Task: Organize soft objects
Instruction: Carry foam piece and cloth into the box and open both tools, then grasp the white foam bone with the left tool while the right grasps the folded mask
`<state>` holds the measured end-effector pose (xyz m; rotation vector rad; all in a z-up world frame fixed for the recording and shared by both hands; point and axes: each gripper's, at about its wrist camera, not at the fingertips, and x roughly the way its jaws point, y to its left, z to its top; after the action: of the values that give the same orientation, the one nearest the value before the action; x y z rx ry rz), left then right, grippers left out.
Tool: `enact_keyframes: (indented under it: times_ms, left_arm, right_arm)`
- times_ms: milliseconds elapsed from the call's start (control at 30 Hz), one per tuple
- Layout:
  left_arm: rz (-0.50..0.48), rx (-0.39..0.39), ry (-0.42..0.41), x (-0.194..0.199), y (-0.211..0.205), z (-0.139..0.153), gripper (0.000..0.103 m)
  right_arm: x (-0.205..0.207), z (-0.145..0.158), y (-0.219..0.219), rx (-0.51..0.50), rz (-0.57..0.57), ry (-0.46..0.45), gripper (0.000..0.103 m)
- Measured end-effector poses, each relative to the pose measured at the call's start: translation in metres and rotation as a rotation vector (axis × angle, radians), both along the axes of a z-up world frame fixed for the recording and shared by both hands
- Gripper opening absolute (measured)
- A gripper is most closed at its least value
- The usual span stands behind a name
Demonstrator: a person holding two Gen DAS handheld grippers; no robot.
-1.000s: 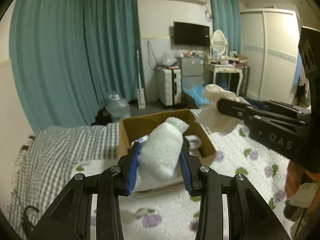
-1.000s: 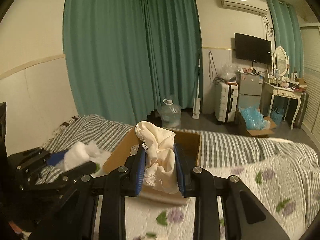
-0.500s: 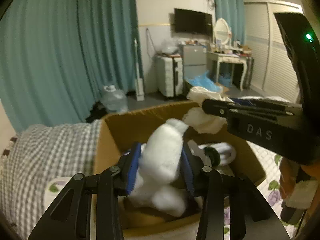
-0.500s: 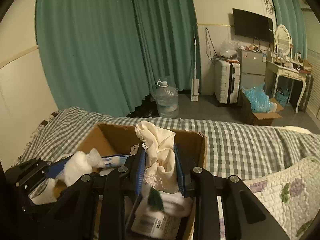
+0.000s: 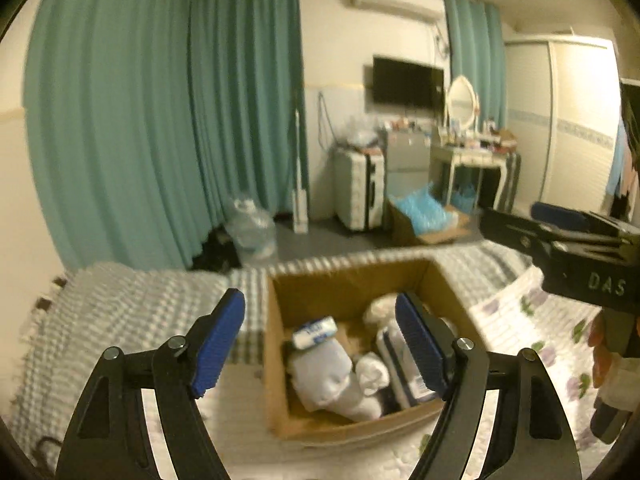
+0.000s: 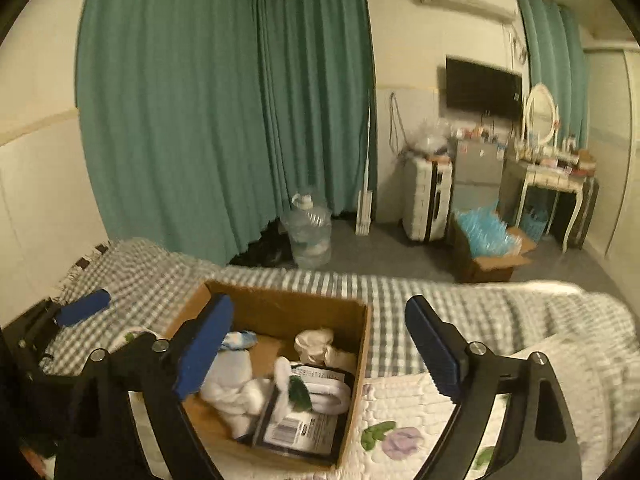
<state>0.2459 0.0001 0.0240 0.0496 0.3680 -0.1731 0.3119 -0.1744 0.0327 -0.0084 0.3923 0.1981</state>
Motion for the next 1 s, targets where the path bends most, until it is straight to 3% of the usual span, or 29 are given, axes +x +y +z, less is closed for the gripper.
enact_keyframes:
  times_ms: [67,133,267,467,667,833,1000]
  left_arm:
    - [0.005,0.002,-0.034,-0.023,0.007,0.024,0.080]
    - [0.014,0.009,-0.082,-0.053,0.013,0.049,0.091]
    - [0.018,0.017,-0.172,-0.108,0.023,0.085,0.093]
    - [0.004,0.014,-0.159,-0.149,0.030,0.096,0.094]
    - [-0.031,0.026,-0.061,-0.166,0.035,0.054,0.094]
    - [-0.049,0.051,0.044,-0.157,0.034,0.000,0.094]
    - [-0.037,0.093,0.148,-0.132,0.033,-0.063,0.094]
  right_arm:
    - [-0.027,0.026,0.002,-0.020,-0.006,-0.037,0.093]
    - [-0.059,0.053,0.004,-0.039,-0.014,-0.080,0.097]
    - [-0.117,0.095,0.008,-0.053,-0.025,-0.136,0.101]
    - [-0.187,0.118,0.017,-0.088,0.002,-0.137,0.101]
    - [-0.219,0.086,0.014,-0.048,0.018,-0.052,0.101]
    - [-0.214,0.026,0.016,-0.049,0.010,0.017,0.101]
    - [-0.182,-0.051,0.018,-0.031,0.023,0.141,0.101]
